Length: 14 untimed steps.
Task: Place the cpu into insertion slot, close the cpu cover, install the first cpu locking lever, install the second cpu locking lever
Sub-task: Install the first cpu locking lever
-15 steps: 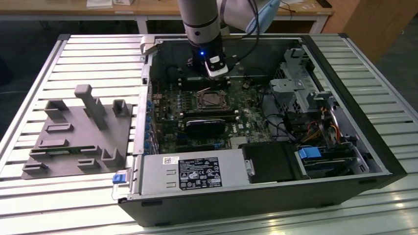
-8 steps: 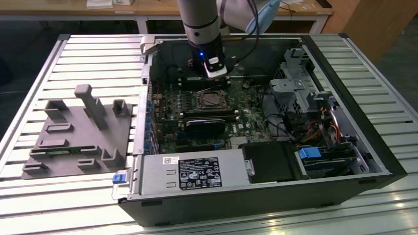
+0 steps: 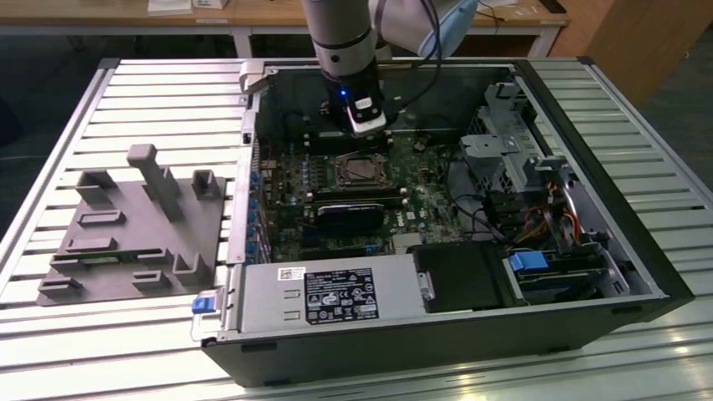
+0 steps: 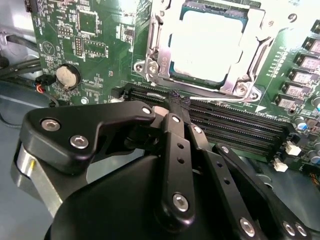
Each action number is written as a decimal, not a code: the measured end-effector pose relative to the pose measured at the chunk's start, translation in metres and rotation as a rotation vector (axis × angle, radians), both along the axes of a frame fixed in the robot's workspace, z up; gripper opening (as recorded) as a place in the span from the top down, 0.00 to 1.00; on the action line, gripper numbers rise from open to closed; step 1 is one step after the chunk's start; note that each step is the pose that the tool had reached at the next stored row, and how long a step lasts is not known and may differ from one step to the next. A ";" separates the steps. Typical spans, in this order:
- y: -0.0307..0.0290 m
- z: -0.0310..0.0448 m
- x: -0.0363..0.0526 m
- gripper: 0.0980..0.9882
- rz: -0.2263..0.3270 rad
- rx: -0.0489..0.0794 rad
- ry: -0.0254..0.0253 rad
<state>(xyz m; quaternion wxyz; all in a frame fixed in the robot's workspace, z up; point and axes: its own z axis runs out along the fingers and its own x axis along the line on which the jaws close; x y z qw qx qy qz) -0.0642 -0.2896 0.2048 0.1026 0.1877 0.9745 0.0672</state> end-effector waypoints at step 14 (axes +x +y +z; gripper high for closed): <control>0.0019 -0.0073 0.0001 1.00 -0.025 -0.021 0.0002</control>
